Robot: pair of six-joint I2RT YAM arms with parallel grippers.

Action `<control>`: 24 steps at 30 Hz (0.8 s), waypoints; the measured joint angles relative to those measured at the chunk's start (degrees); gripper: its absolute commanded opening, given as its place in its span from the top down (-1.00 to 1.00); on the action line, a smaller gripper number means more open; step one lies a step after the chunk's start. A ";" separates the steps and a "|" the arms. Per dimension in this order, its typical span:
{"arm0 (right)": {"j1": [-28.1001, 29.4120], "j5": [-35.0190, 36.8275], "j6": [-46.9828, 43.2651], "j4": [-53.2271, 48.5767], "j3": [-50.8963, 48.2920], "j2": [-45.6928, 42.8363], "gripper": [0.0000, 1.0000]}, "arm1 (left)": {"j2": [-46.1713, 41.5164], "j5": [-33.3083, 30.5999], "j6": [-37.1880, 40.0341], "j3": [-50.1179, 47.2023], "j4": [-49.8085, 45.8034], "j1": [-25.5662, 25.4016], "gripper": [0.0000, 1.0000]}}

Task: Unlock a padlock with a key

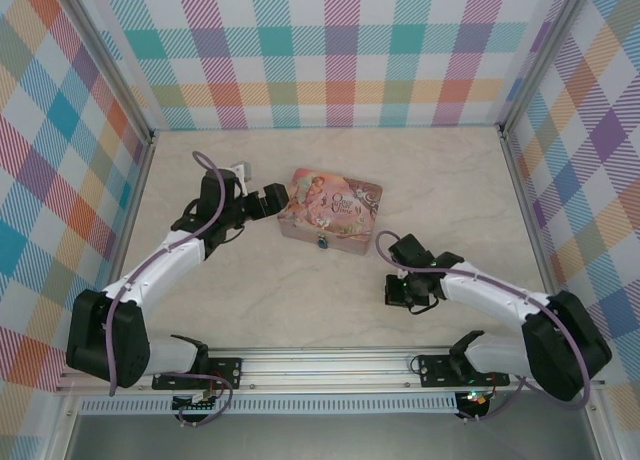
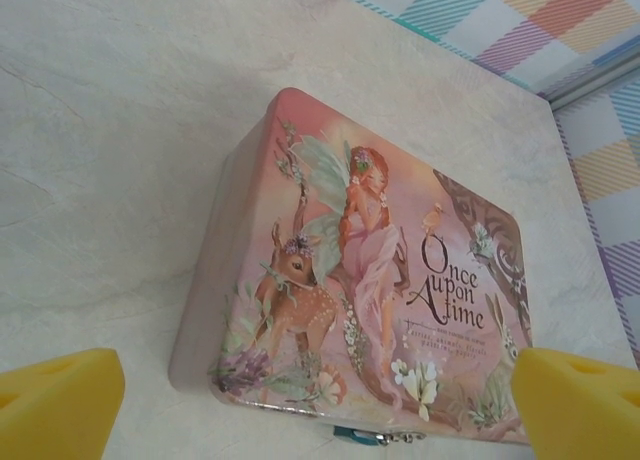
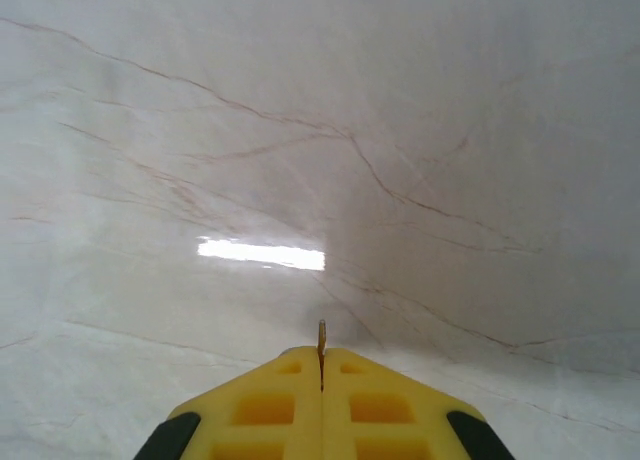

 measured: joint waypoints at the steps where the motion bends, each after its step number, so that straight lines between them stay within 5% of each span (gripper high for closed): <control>1: 0.04 0.39 -1.14 0.11 0.48 -1.51 0.92 | -0.13 0.66 0.13 0.59 -0.79 0.00 -0.83; 11: 5.14 10.62 -26.99 16.35 5.03 -12.81 0.94 | -0.24 8.39 0.11 11.82 -10.25 -5.73 -0.34; 18: 5.73 12.00 -51.21 34.86 4.50 -12.00 0.95 | 0.04 11.50 -4.44 17.14 -13.75 -12.13 -0.19; 24: 5.75 10.97 -62.34 40.59 4.55 -8.70 0.96 | 3.17 12.17 -10.56 18.38 -13.51 -17.20 -0.09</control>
